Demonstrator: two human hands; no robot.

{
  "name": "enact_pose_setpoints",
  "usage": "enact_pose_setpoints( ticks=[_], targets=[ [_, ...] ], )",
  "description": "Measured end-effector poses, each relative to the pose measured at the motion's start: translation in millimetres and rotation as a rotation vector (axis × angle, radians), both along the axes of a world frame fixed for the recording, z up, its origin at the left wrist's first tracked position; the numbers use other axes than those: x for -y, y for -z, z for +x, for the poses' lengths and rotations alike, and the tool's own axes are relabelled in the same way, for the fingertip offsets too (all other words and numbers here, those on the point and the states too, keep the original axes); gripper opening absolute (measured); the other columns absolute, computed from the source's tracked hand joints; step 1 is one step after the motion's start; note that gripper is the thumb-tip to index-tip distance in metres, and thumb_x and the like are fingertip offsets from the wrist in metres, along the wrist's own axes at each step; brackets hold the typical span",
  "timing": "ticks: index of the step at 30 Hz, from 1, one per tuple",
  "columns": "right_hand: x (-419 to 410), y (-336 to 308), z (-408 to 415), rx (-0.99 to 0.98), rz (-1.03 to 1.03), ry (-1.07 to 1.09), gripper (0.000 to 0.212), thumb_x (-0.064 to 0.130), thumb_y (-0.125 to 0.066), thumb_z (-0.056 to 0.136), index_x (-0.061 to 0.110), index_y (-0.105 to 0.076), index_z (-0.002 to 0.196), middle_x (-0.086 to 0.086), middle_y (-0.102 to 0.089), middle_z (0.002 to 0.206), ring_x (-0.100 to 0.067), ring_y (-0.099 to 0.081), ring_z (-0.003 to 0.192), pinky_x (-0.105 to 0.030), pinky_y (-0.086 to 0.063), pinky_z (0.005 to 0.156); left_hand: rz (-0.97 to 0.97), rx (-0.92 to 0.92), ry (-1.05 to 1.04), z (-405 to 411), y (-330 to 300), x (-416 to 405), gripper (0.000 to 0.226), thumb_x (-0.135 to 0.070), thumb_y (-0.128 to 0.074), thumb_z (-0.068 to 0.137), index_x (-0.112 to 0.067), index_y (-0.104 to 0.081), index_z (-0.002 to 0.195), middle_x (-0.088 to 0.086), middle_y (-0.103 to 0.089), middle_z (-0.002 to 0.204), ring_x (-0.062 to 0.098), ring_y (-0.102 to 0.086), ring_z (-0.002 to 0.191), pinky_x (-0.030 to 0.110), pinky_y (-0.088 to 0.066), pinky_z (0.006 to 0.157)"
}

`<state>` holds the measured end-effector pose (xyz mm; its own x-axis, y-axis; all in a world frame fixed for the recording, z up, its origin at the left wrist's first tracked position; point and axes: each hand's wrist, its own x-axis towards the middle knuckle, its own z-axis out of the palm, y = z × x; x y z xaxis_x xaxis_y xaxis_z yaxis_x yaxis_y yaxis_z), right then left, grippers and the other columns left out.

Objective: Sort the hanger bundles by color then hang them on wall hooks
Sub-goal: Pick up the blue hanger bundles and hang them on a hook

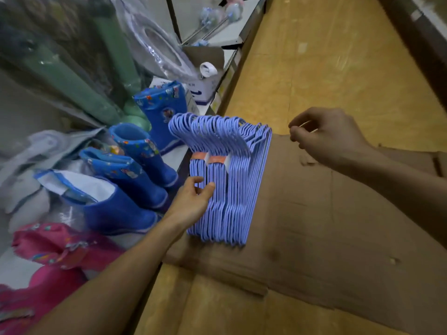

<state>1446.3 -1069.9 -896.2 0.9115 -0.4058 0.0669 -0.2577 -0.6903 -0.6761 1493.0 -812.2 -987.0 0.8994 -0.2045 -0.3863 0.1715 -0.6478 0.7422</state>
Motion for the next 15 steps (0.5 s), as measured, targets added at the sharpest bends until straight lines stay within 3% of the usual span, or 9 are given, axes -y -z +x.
enact_pose_setpoints(
  ticks=[3, 6, 11, 15],
  targets=[
    [-3.1, 35.7, 11.0, 0.004, 0.029, -0.014, 0.015, 0.033, -0.063, 0.093, 0.022, -0.071, 0.100, 0.005, -0.070, 0.085, -0.015, -0.065, 0.076, -0.036, -0.056, 0.069, 0.065, 0.015, -0.010, 17.5, 48.4, -8.6, 0.101, -0.079, -0.053, 0.073, -0.025, -0.023, 0.153, 0.006, -0.039, 0.152, 0.028, -0.042, 0.137, 0.052, -0.039, 0.111],
    [-6.9, 65.6, 20.6, -0.014, 0.042, -0.025, 0.021, 0.038, -0.064, 0.093, 0.020, -0.070, 0.104, 0.003, -0.069, 0.087, -0.016, -0.066, 0.079, -0.032, -0.052, 0.068, 0.078, 0.094, -0.013, 31.0, 82.1, -11.4, 0.121, -0.089, -0.059, 0.057, -0.026, -0.021, 0.154, 0.003, -0.036, 0.154, 0.027, -0.037, 0.141, 0.051, -0.037, 0.113],
    [-17.5, 101.5, 34.9, -0.030, 0.121, 0.009, 0.017, 0.039, -0.065, 0.092, 0.023, -0.066, 0.097, -0.001, -0.070, 0.092, -0.021, -0.067, 0.090, -0.038, -0.053, 0.081, 0.068, 0.187, -0.077, 39.5, 99.0, -2.9, 0.101, -0.050, -0.076, 0.078, -0.016, -0.019, 0.154, 0.010, -0.036, 0.152, 0.029, -0.038, 0.139, 0.048, -0.035, 0.115],
    [-35.4, 129.5, 46.5, -0.055, 0.301, 0.035, 0.025, 0.040, -0.069, 0.090, 0.018, -0.057, 0.089, -0.009, -0.068, 0.092, -0.033, -0.068, 0.092, -0.051, -0.054, 0.083, -0.016, 0.184, -0.082, 37.4, 117.0, -1.4, 0.104, -0.057, -0.078, 0.070, -0.022, -0.023, 0.151, 0.006, -0.041, 0.147, 0.029, -0.044, 0.135, 0.050, -0.038, 0.112]
  ],
)
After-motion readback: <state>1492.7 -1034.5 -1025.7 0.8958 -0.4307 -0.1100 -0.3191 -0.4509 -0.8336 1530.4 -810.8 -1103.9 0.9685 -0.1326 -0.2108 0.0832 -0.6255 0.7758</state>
